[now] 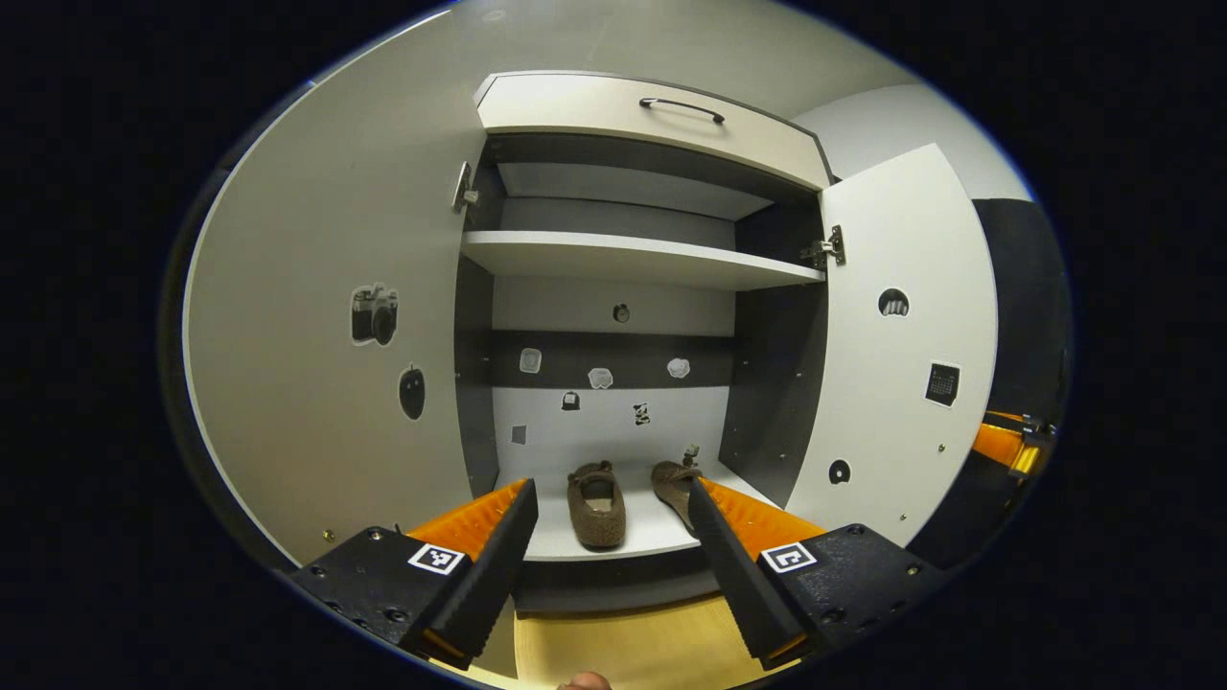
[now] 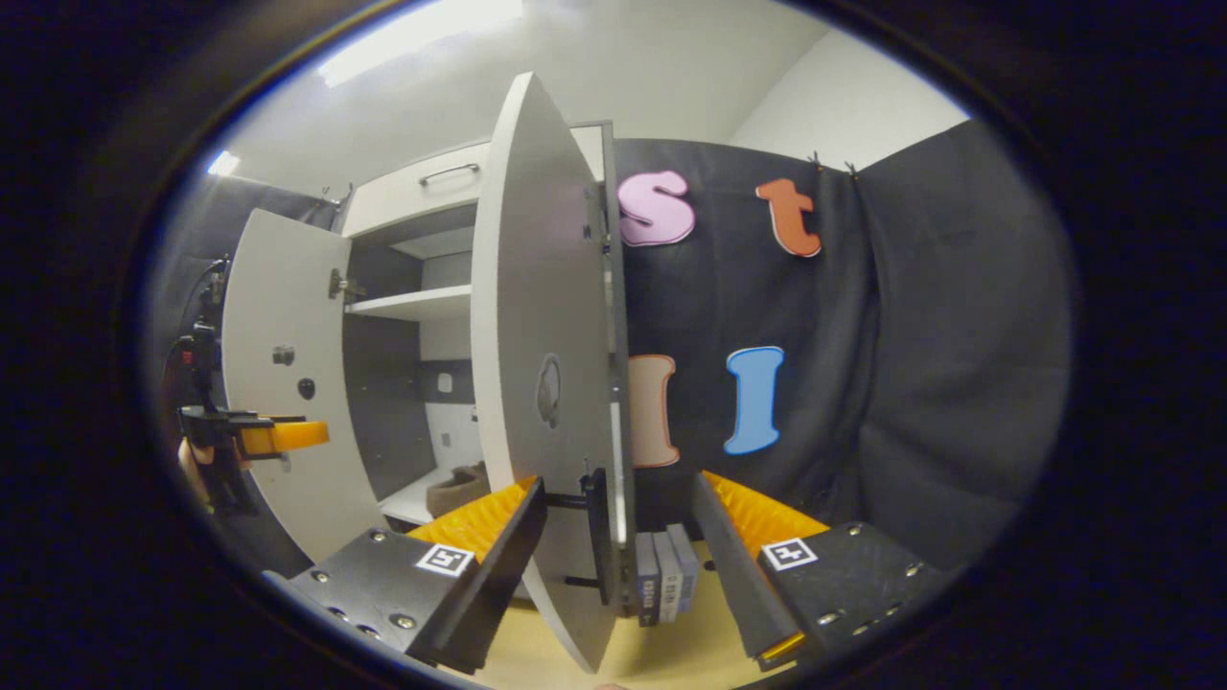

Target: Grab one shoe with the right hand and put it into the shoe cabinet, grab the other shoe with the left hand and put it into the shoe cabinet; then close the right door with the right hand and the left door with the left hand.

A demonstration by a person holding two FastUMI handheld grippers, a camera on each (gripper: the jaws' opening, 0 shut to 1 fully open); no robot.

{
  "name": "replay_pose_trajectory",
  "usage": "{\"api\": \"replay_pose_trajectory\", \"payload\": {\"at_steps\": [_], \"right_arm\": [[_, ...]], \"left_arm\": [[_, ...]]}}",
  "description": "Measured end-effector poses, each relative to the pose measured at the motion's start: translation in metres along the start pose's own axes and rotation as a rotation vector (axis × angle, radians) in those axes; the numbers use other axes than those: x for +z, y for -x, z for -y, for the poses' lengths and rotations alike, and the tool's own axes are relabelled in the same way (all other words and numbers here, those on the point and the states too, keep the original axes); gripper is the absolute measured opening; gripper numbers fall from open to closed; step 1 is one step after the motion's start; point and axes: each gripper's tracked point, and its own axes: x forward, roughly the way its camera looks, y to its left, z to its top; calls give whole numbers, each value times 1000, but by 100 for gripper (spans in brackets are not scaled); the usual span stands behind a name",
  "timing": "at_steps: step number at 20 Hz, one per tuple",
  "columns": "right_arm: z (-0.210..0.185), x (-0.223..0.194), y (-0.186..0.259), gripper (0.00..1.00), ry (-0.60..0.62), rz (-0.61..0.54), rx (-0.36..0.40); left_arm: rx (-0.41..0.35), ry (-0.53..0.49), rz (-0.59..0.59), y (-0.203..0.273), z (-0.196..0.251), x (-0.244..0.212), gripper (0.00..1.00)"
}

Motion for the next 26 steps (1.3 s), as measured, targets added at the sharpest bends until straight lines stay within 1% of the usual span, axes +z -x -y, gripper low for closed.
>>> {"api": "replay_pose_trajectory", "payload": {"at_steps": [1, 2, 4, 5, 6, 7, 9, 10, 11, 12, 14, 15, 16, 17, 19, 21, 23, 24, 25, 26], "right_arm": [[-10, 0, -5, 91, 1, -1, 27], [-21, 0, -10, 93, 5, -2, 52], [-38, -3, -20, 93, 8, -8, 92], [-43, -9, -25, 89, 15, -21, 101], [-49, -13, -30, 89, 21, -31, 113], [-57, -16, -33, 93, 16, -37, 134], [-78, -21, -40, 93, -4, -51, 191], [-86, -23, -45, 89, -15, -49, 208], [-91, -24, -49, 93, -21, -50, 218], [-98, -25, -55, 93, -23, -56, 230], [-108, -29, -67, 93, -13, -63, 237], [-107, -32, -72, 89, -3, -64, 231], [-109, -34, -78, 89, 0, -65, 232], [-115, -37, -82, 98, -9, -68, 246], [-125, -37, -94, 100, -14, -67, 258], [-129, -38, -102, 100, -8, -64, 254], [-132, -36, -109, 100, -6, -55, 251], [-134, -36, -113, 97, -6, -54, 253], [-136, -37, -116, 97, -9, -56, 254], [-137, -37, -120, 97, -13, -59, 256]], "left_arm": [[6, 0, 2, 2, -1, 1, 96], [11, 0, 1, 4, -3, 0, 96], [24, 2, 2, 8, -8, 0, 96], [31, 1, 1, 11, -10, -1, 97], [38, -1, 0, 14, -11, -2, 96], [45, -2, -2, 17, -14, -4, 97], [60, -1, -5, 21, -19, -4, 97], [67, 2, -6, 22, -22, -5, 96], [73, 4, -6, 24, -24, -6, 96], [80, 6, -7, 24, -27, -6, 96], [92, 8, -8, 26, -33, -7, 97], [98, 9, -7, 27, -36, -6, 97], [103, 11, -5, 27, -38, -6, 97], [108, 13, -4, 27, -41, -6, 97], [105, 19, -5, 27, -41, -7, 96], [98, 13, -1, 26, -39, -6, 93], [99, 12, 1, 25, -40, -4, 94], [99, 14, 4, 24, -40, -3, 94], [100, 16, 6, 24, -40, -3, 96], [100, 18, 8, 23, -40, -3, 94]]}}
